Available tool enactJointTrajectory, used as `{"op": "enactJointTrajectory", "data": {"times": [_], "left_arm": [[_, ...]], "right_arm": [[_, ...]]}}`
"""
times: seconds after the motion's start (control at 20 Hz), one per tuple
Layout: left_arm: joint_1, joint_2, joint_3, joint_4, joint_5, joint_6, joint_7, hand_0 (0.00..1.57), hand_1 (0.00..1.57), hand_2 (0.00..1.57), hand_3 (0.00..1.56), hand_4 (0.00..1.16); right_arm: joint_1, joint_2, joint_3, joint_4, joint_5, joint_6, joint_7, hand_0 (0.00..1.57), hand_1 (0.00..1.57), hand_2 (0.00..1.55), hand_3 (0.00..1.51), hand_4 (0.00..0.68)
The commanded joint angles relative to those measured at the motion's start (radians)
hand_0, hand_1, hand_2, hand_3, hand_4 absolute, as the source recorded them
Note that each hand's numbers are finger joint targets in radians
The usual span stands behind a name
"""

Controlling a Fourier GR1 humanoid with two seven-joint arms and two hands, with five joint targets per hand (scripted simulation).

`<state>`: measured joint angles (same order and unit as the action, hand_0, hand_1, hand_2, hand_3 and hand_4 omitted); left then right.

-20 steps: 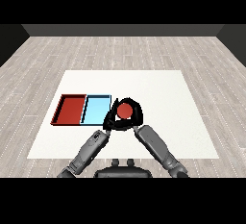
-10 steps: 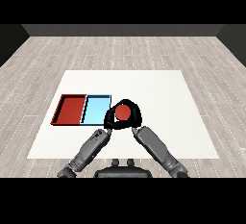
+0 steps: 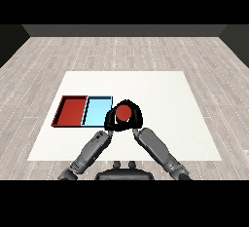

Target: Pick the red can and put it in the red box

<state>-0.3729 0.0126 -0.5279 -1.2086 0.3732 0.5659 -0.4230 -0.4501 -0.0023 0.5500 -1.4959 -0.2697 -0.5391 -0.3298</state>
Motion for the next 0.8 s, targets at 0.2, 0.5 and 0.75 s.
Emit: {"op": "enactJointTrajectory", "data": {"times": [0.2,0.5,0.75], "left_arm": [[0.012,-0.012,-0.001,-0.054,-0.015,0.008,-0.045,1.57,1.57,1.57,1.51,1.15],[0.011,-0.012,-0.016,-0.022,-0.001,0.038,-0.061,1.57,1.57,1.57,1.49,1.13],[-0.034,-0.012,-0.012,-0.042,-0.029,0.082,0.009,1.57,1.57,1.57,1.49,1.13]], "right_arm": [[0.014,0.002,0.0,0.009,0.096,0.01,0.11,0.0,0.0,0.0,0.0,0.0],[0.039,-0.021,-0.044,-0.016,0.086,0.039,0.114,0.0,0.0,0.0,0.0,0.0],[0.037,0.002,-0.009,-0.001,0.074,0.001,0.12,0.0,0.0,0.0,0.0,0.0]]}}
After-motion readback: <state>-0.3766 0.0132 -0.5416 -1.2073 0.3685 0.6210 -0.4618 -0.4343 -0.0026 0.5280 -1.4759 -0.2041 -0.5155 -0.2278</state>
